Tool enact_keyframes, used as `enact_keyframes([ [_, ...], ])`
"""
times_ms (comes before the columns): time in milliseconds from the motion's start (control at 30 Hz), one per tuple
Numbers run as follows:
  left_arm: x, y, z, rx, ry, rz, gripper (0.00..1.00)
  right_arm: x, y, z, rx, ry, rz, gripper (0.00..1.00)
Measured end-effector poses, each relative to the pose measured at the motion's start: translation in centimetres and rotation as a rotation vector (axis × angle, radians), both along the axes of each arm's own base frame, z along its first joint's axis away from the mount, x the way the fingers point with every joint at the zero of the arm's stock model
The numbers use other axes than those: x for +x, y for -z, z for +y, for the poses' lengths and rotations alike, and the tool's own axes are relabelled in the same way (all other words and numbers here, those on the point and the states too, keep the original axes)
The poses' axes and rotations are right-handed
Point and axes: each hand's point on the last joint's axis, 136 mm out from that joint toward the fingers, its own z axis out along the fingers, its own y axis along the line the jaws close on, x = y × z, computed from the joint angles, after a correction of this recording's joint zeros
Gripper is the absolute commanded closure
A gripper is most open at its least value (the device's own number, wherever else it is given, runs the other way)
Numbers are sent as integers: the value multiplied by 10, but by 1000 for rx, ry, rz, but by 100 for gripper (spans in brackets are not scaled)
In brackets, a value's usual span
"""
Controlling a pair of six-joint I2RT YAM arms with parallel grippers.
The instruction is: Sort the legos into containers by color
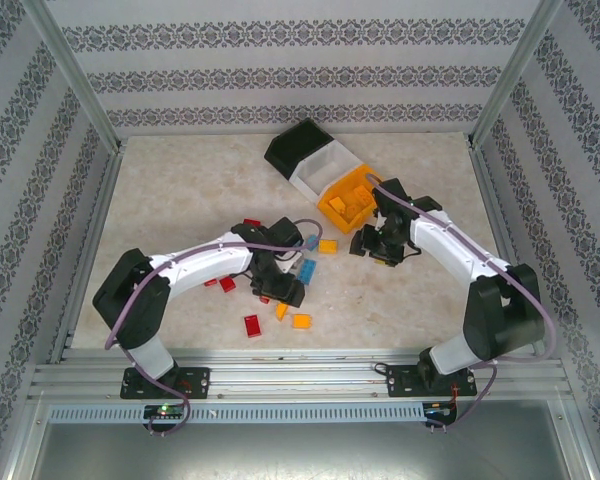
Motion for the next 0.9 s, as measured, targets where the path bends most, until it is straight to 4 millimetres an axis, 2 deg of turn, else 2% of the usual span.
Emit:
enact_keyframes([
  [200, -15, 25, 12, 77, -5, 34, 46, 0, -4, 2, 24, 19, -17, 43],
  [433, -10, 47, 15, 137, -39, 33, 58, 0, -14, 2, 36, 24, -47, 43],
  [633, -7, 50, 16, 151, -69, 29, 73, 0, -21, 1, 45, 27, -73, 43],
  [900, -7, 43, 10, 119, -86, 31, 79, 2, -26, -12, 57, 68, -80, 43],
])
